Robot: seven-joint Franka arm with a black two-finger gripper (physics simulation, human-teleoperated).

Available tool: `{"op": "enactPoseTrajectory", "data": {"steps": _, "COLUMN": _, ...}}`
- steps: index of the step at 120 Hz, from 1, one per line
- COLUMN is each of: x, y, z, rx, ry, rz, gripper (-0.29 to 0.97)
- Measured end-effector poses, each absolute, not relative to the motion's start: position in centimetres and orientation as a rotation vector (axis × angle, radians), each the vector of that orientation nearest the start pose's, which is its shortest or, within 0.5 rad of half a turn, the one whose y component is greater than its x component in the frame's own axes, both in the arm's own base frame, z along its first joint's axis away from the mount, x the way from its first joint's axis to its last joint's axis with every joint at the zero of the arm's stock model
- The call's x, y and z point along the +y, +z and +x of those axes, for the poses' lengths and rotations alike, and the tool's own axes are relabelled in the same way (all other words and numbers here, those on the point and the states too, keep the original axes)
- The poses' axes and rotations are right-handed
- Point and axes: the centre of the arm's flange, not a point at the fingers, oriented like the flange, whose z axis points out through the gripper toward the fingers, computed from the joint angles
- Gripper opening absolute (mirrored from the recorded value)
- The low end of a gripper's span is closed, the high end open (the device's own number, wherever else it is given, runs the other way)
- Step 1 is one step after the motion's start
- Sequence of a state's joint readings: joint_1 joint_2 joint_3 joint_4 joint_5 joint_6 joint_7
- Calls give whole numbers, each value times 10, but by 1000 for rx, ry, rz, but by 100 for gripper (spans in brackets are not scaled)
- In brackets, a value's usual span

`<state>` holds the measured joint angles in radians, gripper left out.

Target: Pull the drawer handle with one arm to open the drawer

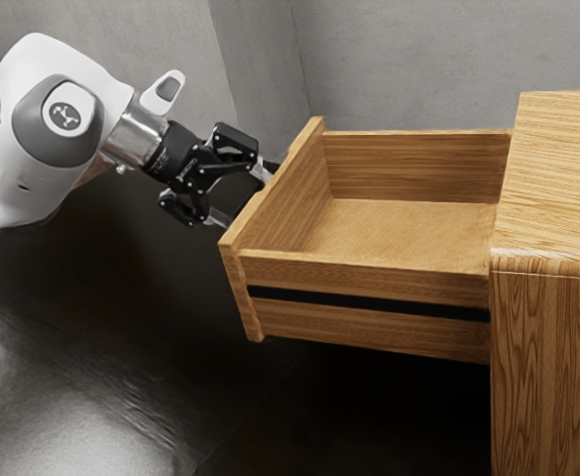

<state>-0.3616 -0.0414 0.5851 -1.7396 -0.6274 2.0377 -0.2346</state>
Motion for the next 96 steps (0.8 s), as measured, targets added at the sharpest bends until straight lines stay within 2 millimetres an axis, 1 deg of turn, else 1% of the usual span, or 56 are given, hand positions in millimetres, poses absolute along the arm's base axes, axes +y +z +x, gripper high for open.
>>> {"op": "enactPoseTrajectory", "data": {"steps": 4, "x": 109, "y": 620, "z": 572, "rx": 811, "ry": 407, "rz": 2351, "gripper": 68}}
{"op": "enactPoseTrajectory", "data": {"steps": 20, "x": 114, "y": 615, "z": 569, "rx": 812, "ry": 393, "rz": 2351, "gripper": 68}}
{"op": "enactPoseTrajectory", "data": {"steps": 32, "x": 118, "y": 616, "z": 566, "rx": 809, "ry": 394, "rz": 2347, "gripper": 68}}
{"op": "enactPoseTrajectory", "data": {"steps": 34, "x": 112, "y": 616, "z": 566, "rx": 795, "ry": 389, "rz": 2350, "gripper": 68}}
{"op": "enactPoseTrajectory", "data": {"steps": 36, "x": 112, "y": 617, "z": 566, "rx": 792, "ry": 390, "rz": 2350, "gripper": 68}}
{"op": "enactPoseTrajectory", "data": {"steps": 54, "x": 118, "y": 622, "z": 560, "rx": 787, "ry": 401, "rz": 2343, "gripper": 68}}
{"op": "enactPoseTrajectory", "data": {"steps": 56, "x": 121, "y": 623, "z": 559, "rx": 789, "ry": 403, "rz": 2341, "gripper": 68}}
{"op": "enactPoseTrajectory", "data": {"steps": 69, "x": 154, "y": 623, "z": 551, "rx": 854, "ry": 428, "rz": 2323, "gripper": 68}}
{"op": "enactPoseTrajectory", "data": {"steps": 76, "x": 158, "y": 624, "z": 549, "rx": 861, "ry": 432, "rz": 2323, "gripper": 68}}
{"op": "enactPoseTrajectory", "data": {"steps": 82, "x": 151, "y": 628, "z": 549, "rx": 836, "ry": 434, "rz": 2335, "gripper": 68}}
{"op": "enactPoseTrajectory", "data": {"steps": 84, "x": 145, "y": 633, "z": 547, "rx": 816, "ry": 436, "rz": 2347, "gripper": 68}}
{"op": "enactPoseTrajectory", "data": {"steps": 86, "x": 137, "y": 641, "z": 545, "rx": 783, "ry": 445, "rz": 2371, "gripper": 68}}
{"op": "enactPoseTrajectory", "data": {"steps": 89, "x": 118, "y": 655, "z": 540, "rx": 716, "ry": 459, "rz": 2424, "gripper": 68}}
{"op": "enactPoseTrajectory", "data": {"steps": 92, "x": 95, "y": 670, "z": 535, "rx": 632, "ry": 471, "rz": 2492, "gripper": 68}}
{"op": "enactPoseTrajectory", "data": {"steps": 96, "x": 56, "y": 692, "z": 527, "rx": 480, "ry": 498, "rz": 2619, "gripper": 68}}
